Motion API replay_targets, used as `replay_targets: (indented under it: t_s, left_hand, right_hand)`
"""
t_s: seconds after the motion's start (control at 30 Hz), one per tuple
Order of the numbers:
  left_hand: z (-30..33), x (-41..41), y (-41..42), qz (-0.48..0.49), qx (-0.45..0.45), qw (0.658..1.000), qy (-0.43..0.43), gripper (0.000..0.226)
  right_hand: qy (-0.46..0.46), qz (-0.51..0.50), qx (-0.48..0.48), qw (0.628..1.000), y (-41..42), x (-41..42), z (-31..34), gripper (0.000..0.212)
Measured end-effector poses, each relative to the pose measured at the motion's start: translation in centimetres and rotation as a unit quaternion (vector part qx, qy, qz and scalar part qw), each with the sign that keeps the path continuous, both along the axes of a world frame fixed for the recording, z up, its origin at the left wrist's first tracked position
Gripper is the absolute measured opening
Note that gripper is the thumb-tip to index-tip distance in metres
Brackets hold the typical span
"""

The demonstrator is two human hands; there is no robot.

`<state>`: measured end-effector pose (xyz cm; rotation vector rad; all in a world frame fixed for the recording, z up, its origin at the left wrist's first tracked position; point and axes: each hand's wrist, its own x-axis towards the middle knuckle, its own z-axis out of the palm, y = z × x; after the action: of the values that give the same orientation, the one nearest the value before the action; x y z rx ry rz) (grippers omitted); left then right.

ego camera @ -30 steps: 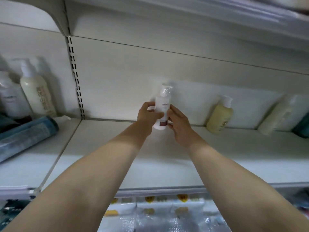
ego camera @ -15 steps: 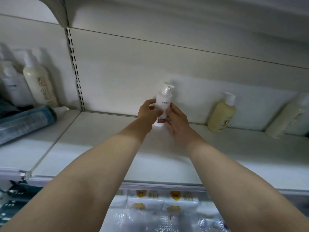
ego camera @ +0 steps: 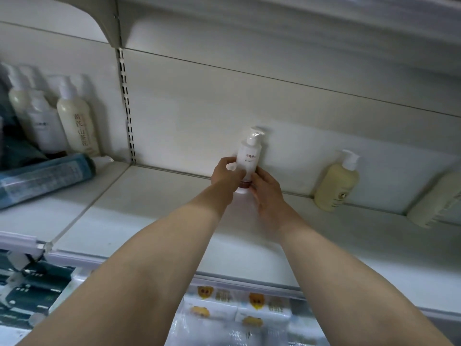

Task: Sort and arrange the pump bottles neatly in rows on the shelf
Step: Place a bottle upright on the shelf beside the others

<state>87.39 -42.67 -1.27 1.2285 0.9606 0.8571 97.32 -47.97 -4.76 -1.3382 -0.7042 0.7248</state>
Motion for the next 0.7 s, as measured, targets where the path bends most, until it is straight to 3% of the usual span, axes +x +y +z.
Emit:
replay_targets:
  t_s: [0.13,0.4,0.7]
  left_hand:
    - [0.5,-0.3,-0.2,-0.007,-0.002,1.0,-0.001,0.045]
    - [1.1,-1.6,-1.2,-0.088,-0.069,0.994,0.005,0.077]
    - [4.7,-9.2,0.5,-0.086,-0.059,0.994,-0.029,0.076]
  right_hand:
    - [-0.001,-0.018,-0.019,1.0,0.1,0.0,0.5,0.029]
    - [0.007,-0.034,-0.065,0.997,-1.0,-1.7,1.8,0.021]
    - [-0.012,-0.169,-0.067,0.983,-1.3,-6.8,5.9,0.015]
